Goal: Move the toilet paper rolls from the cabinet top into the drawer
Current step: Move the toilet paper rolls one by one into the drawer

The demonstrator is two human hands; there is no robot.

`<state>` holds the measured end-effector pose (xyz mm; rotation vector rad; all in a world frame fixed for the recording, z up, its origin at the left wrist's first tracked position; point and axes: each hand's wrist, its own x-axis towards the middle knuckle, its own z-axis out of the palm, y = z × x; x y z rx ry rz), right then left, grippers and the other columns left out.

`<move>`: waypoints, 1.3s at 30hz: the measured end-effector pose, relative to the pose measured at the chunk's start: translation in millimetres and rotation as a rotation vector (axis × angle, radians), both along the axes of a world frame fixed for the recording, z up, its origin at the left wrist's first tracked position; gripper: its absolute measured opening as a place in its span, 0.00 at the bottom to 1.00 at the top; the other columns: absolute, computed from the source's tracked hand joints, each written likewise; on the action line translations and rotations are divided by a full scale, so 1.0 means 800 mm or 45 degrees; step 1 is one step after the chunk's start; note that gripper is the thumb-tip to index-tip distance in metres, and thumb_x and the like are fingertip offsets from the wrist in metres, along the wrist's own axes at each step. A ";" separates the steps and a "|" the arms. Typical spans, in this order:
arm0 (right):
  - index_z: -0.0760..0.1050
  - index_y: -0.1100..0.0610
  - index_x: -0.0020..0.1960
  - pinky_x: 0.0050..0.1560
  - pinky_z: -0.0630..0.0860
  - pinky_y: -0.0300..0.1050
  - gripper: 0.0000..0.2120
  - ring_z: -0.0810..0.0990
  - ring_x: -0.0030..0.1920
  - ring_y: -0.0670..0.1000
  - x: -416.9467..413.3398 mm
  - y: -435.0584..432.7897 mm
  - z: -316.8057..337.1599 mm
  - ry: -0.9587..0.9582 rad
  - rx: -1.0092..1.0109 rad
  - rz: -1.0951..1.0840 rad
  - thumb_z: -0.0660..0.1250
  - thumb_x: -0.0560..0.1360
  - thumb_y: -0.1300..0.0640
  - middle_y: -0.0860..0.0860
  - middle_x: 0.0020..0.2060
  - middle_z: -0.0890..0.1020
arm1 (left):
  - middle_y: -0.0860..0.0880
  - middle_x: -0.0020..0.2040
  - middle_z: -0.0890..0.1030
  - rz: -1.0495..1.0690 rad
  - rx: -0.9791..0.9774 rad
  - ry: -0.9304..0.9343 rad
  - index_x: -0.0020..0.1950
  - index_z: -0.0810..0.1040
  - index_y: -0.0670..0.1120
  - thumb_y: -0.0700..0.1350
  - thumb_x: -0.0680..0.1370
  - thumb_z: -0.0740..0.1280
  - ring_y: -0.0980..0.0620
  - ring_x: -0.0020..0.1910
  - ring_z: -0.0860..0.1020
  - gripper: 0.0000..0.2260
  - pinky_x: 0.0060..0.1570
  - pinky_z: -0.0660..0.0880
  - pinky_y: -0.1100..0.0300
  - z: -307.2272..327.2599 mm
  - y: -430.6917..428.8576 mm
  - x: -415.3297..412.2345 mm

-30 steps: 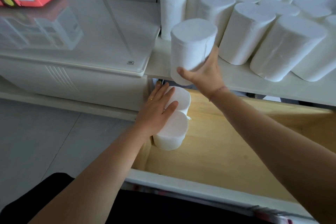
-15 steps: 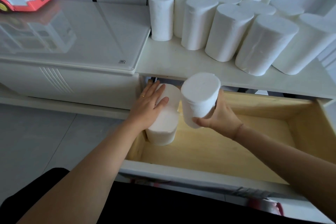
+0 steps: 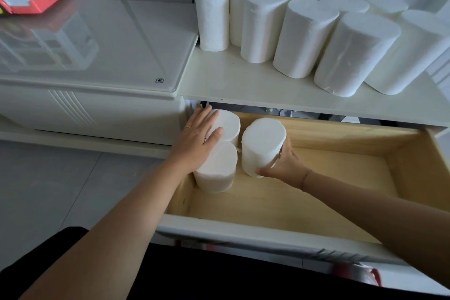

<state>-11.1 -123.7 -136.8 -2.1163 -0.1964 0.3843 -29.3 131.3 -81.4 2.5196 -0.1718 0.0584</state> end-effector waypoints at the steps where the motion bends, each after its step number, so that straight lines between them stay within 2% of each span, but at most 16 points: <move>1: 0.42 0.45 0.75 0.61 0.66 0.36 0.59 0.67 0.65 0.46 0.000 -0.003 0.000 0.023 -0.016 0.040 0.81 0.60 0.53 0.43 0.63 0.67 | 0.56 0.78 0.51 0.000 0.003 0.001 0.76 0.56 0.51 0.55 0.81 0.52 0.58 0.76 0.44 0.24 0.71 0.44 0.64 0.000 0.000 0.000; 5: 0.40 0.49 0.77 0.63 0.62 0.37 0.60 0.64 0.65 0.43 0.007 -0.012 0.018 0.162 -0.076 0.212 0.81 0.62 0.56 0.42 0.64 0.65 | 0.56 0.78 0.51 -0.002 -0.008 0.005 0.76 0.56 0.52 0.56 0.81 0.52 0.58 0.76 0.44 0.24 0.69 0.43 0.65 -0.002 0.001 0.001; 8: 0.51 0.48 0.76 0.65 0.65 0.43 0.53 0.67 0.67 0.45 0.020 -0.024 0.045 0.360 0.012 0.306 0.80 0.61 0.49 0.44 0.68 0.69 | 0.56 0.77 0.51 0.002 -0.013 0.007 0.76 0.56 0.52 0.57 0.81 0.51 0.59 0.75 0.43 0.24 0.69 0.42 0.65 -0.003 0.001 0.001; 11: 0.67 0.43 0.70 0.66 0.68 0.53 0.38 0.71 0.66 0.46 0.038 -0.027 0.078 0.520 0.219 0.155 0.73 0.64 0.35 0.43 0.65 0.75 | 0.56 0.78 0.50 0.001 -0.021 0.017 0.76 0.56 0.52 0.57 0.81 0.52 0.58 0.75 0.43 0.24 0.69 0.42 0.64 -0.002 0.001 0.000; 12: 0.70 0.43 0.66 0.68 0.67 0.56 0.31 0.72 0.66 0.47 0.042 -0.024 0.084 0.554 0.255 0.079 0.70 0.66 0.33 0.42 0.63 0.76 | 0.56 0.78 0.50 0.002 -0.021 0.025 0.76 0.55 0.52 0.57 0.81 0.53 0.58 0.75 0.43 0.25 0.69 0.42 0.65 -0.001 0.001 0.000; 15: 0.72 0.42 0.61 0.64 0.72 0.55 0.17 0.74 0.62 0.48 0.047 -0.006 0.088 0.557 0.186 0.022 0.65 0.74 0.39 0.44 0.61 0.77 | 0.58 0.77 0.49 0.013 0.004 0.036 0.77 0.55 0.53 0.57 0.80 0.56 0.59 0.75 0.42 0.26 0.68 0.42 0.66 0.000 0.001 0.000; 19: 0.74 0.44 0.60 0.51 0.79 0.47 0.15 0.78 0.59 0.47 0.037 0.001 0.091 0.600 0.084 0.103 0.68 0.74 0.45 0.46 0.59 0.80 | 0.58 0.77 0.49 0.017 0.001 0.050 0.76 0.55 0.54 0.57 0.79 0.58 0.60 0.75 0.42 0.27 0.68 0.42 0.65 -0.001 0.001 0.000; 24: 0.74 0.50 0.58 0.44 0.83 0.48 0.15 0.80 0.54 0.52 0.003 -0.014 0.096 0.724 -0.005 0.169 0.70 0.73 0.49 0.53 0.55 0.79 | 0.57 0.77 0.50 0.009 -0.003 0.031 0.77 0.55 0.53 0.56 0.79 0.58 0.59 0.75 0.43 0.27 0.69 0.42 0.64 -0.005 0.003 0.003; 28: 0.73 0.54 0.59 0.46 0.83 0.49 0.19 0.81 0.51 0.55 -0.030 -0.013 0.094 0.884 0.011 0.226 0.71 0.72 0.50 0.59 0.57 0.79 | 0.58 0.77 0.50 0.012 -0.019 0.040 0.77 0.55 0.53 0.56 0.79 0.58 0.59 0.75 0.42 0.27 0.69 0.44 0.63 -0.005 0.003 0.002; 31: 0.73 0.55 0.58 0.44 0.82 0.45 0.20 0.81 0.49 0.53 -0.050 -0.002 0.090 0.946 0.038 0.198 0.71 0.71 0.47 0.58 0.56 0.78 | 0.57 0.77 0.49 0.013 -0.014 0.050 0.77 0.55 0.53 0.56 0.79 0.58 0.59 0.75 0.42 0.27 0.69 0.44 0.63 -0.002 0.001 0.000; 33: 0.72 0.55 0.60 0.47 0.82 0.44 0.23 0.80 0.50 0.53 -0.059 0.003 0.087 0.976 0.038 0.189 0.71 0.71 0.45 0.58 0.57 0.78 | 0.56 0.78 0.48 0.015 0.022 0.055 0.77 0.54 0.53 0.55 0.80 0.57 0.58 0.75 0.42 0.27 0.69 0.43 0.62 0.001 -0.001 -0.001; 37: 0.70 0.55 0.65 0.49 0.81 0.43 0.30 0.80 0.43 0.49 -0.069 0.004 0.090 1.101 0.096 0.251 0.72 0.67 0.44 0.56 0.52 0.79 | 0.55 0.78 0.43 -0.039 0.327 0.034 0.77 0.49 0.54 0.59 0.80 0.52 0.55 0.75 0.38 0.27 0.73 0.38 0.52 0.004 -0.002 -0.004; 39: 0.69 0.56 0.67 0.51 0.81 0.44 0.31 0.82 0.45 0.50 -0.072 0.009 0.090 1.160 0.167 0.237 0.72 0.68 0.47 0.56 0.55 0.80 | 0.56 0.78 0.43 -0.109 0.400 0.029 0.77 0.48 0.55 0.61 0.79 0.49 0.56 0.75 0.36 0.28 0.72 0.37 0.52 0.005 -0.003 -0.006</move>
